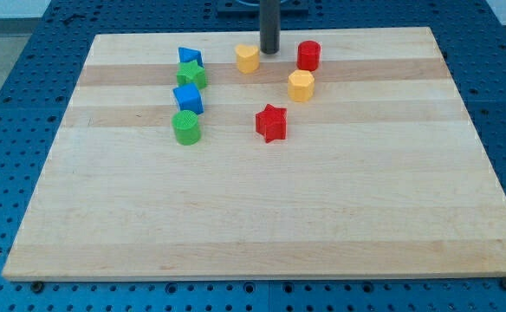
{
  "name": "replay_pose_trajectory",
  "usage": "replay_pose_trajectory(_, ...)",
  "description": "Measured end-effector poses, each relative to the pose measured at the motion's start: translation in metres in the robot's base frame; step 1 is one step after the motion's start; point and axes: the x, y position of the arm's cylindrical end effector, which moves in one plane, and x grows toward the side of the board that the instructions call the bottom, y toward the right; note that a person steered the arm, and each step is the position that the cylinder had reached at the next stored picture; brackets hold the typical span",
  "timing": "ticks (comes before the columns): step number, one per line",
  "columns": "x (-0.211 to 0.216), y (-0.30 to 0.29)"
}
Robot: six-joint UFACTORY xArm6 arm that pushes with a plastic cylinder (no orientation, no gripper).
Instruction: Slide the red circle above the yellow hexagon
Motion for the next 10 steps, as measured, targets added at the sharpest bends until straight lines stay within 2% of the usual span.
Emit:
replay_pose_trajectory(2,0.000,0.001)
replay_pose_trajectory(3,-0.017,0.047)
replay_pose_trajectory(6,-0.019,0.090)
replay_pose_trajectory(10,0.005,0.069)
